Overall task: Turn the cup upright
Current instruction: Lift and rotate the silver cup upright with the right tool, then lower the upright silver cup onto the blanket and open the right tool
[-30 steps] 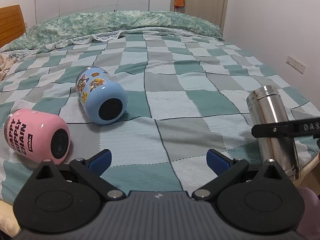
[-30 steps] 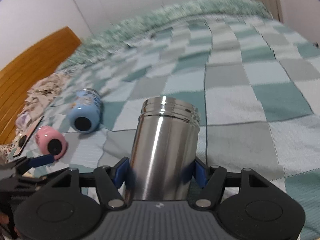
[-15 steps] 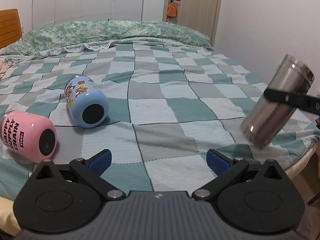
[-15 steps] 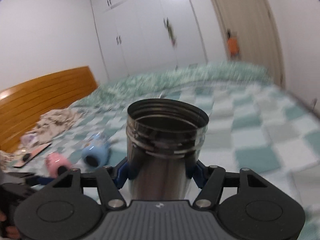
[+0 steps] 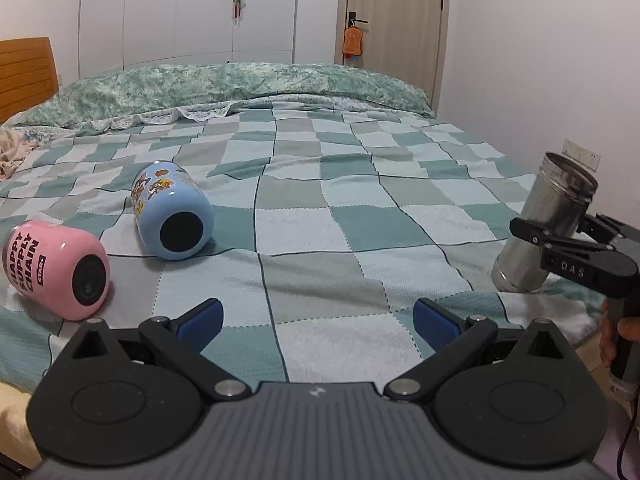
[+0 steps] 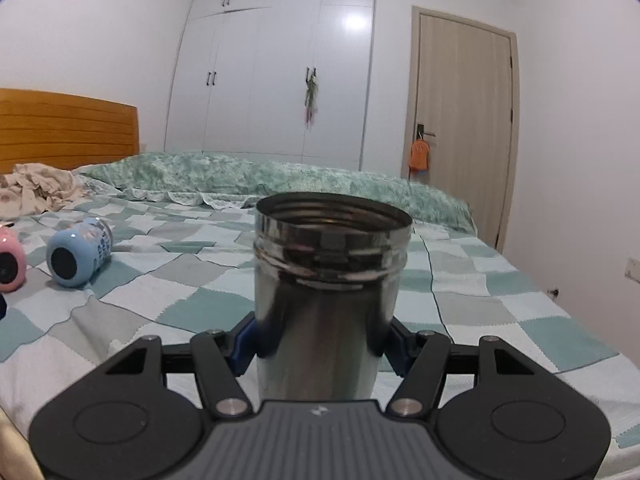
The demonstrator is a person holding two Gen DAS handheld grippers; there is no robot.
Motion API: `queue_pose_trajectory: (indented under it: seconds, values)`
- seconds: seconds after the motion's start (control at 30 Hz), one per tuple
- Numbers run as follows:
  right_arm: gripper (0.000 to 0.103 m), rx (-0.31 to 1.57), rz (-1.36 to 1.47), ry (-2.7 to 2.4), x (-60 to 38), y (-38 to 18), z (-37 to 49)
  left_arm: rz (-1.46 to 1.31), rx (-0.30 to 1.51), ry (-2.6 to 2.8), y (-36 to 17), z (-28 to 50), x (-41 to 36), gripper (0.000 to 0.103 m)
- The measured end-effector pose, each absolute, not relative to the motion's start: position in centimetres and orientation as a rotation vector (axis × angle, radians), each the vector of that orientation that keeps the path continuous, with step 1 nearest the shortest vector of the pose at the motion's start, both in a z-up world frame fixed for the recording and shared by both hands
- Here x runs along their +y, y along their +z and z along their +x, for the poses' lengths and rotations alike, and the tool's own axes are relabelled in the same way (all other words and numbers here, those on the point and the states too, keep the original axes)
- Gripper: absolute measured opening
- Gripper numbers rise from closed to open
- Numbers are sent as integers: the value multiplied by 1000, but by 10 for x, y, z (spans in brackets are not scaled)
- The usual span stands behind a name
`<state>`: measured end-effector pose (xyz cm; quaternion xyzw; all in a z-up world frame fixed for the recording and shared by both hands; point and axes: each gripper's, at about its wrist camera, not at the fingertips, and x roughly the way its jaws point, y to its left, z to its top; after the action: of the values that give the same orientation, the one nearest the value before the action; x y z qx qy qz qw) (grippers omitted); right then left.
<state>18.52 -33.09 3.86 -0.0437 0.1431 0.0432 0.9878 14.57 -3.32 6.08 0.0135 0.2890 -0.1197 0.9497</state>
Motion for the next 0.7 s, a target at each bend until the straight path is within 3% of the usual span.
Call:
queue_pose_trajectory:
  seconds: [0.23,0.3,0.33,0.57,0.7]
  values:
    - [63,307,-82,90,-328,37,182,24,561,-251,63,138,-34,103]
    - [84,319,-73,89,-330,35,182,22,542,-251,67,135,-33,103]
    - [88,310,-70,87,-330,34,177,15,528,-255,69,133,-32,103]
    - [102,221,-39,77,-326,44,144,-25,390,-237,83,107,-18,103]
    - [103,170,-39,75,-317,56,109,-57,304,-216,90,84,-4,103]
